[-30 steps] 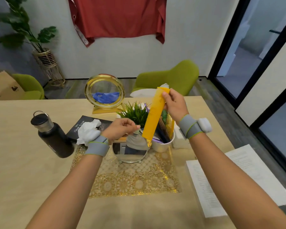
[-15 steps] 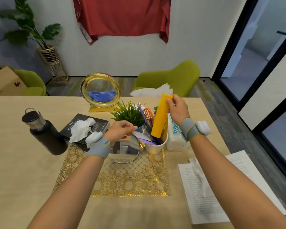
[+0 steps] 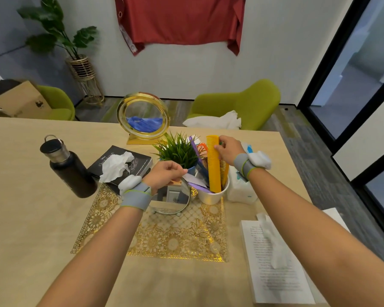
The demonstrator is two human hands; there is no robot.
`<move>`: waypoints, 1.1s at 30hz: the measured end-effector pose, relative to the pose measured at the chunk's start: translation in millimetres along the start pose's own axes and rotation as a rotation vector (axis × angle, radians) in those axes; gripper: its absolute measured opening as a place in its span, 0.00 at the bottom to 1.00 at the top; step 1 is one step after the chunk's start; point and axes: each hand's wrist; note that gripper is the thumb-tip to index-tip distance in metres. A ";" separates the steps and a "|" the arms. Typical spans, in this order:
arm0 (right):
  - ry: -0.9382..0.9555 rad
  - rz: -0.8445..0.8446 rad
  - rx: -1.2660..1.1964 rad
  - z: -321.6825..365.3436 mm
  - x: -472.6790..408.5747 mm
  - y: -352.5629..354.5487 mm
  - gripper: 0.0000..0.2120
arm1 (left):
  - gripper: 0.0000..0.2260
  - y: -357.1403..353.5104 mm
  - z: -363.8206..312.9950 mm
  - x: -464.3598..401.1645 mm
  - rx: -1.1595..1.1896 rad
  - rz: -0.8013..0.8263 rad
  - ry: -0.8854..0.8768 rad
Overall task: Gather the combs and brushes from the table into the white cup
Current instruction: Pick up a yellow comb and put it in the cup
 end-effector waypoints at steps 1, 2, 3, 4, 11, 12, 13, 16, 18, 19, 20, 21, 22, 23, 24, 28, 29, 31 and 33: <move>-0.025 0.019 -0.002 -0.8 -1.2 -1.5 0.09 | 0.08 0.6 0.1 0.7 -0.001 -0.003 0.003; -0.052 0.031 -0.009 -1.9 -1.8 -3.4 0.11 | 0.08 1.9 0.2 1.4 -0.001 -0.008 0.005; -0.080 0.035 -0.024 -4.9 -1.2 -4.6 0.13 | 0.08 2.1 0.3 1.8 0.001 -0.010 0.006; -0.099 0.036 -0.042 -7.0 -0.1 -6.1 0.14 | 0.08 3.6 0.5 2.2 0.004 -0.012 0.006; -0.161 0.050 -0.115 -12.6 9.2 -12.1 0.14 | 0.07 9.3 1.2 3.1 -0.011 0.002 0.008; -0.164 0.042 -0.127 -11.8 10.5 -12.3 0.14 | 0.07 9.6 1.3 3.0 -0.012 0.009 0.004; -0.164 0.033 -0.137 -11.0 11.8 -12.5 0.14 | 0.07 10.3 0.9 3.2 -0.013 0.016 -0.001; -0.146 0.009 -0.154 -6.9 15.9 -13.6 0.13 | 0.07 14.1 -1.2 4.1 -0.008 0.027 -0.008; -0.137 0.000 -0.181 -3.9 18.0 -14.8 0.13 | 0.07 16.8 -3.0 5.1 0.001 0.035 -0.008; -0.133 -0.003 -0.189 -1.3 19.8 -16.3 0.13 | 0.07 19.3 -3.9 6.4 0.001 0.043 -0.012; -0.127 -0.006 -0.192 1.6 21.6 -17.9 0.12 | 0.06 22.2 -4.2 7.6 -0.001 0.049 -0.016; -0.118 -0.010 -0.194 5.0 24.0 -19.3 0.12 | 0.06 24.9 -4.3 9.0 -0.003 0.053 -0.022; -0.110 -0.014 -0.198 8.4 26.4 -20.5 0.11 | 0.06 27.5 -3.9 10.3 -0.001 0.056 -0.028; -0.103 -0.018 -0.205 12.5 28.9 -21.9 0.11 | 0.07 30.3 -4.0 12.3 0.003 0.061 -0.034; -0.094 -0.025 -0.214 17.3 31.7 -24.2 0.11 | 0.07 34.6 -3.0 14.3 0.003 0.066 -0.041; -0.062 -0.041 -0.288 35.6 45.2 -32.1 0.11 | 0.08 48.8 1.1 20.4 -0.005 0.080 -0.056; -0.054 -0.038 -0.306 39.5 47.9 -32.3 0.11 | 0.08 49.9 0.7 21.0 -0.007 0.078 -0.057; -0.035 -0.032 -0.327 49.8 54.9 -38.8 0.11 | 0.08 57.3 2.7 23.6 -0.011 0.072 -0.060; -0.021 -0.030 -0.349 63.0 63.2 -48.7 0.11 | 0.08 67.1 4.7 28.4 -0.014 0.076 -0.067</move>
Point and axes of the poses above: each hand's wrist, its own x-axis away from the middle knuckle, its own y-axis out of the back of the hand, z = x × y, and after that the axes turned 3 degrees about -z, right-handed
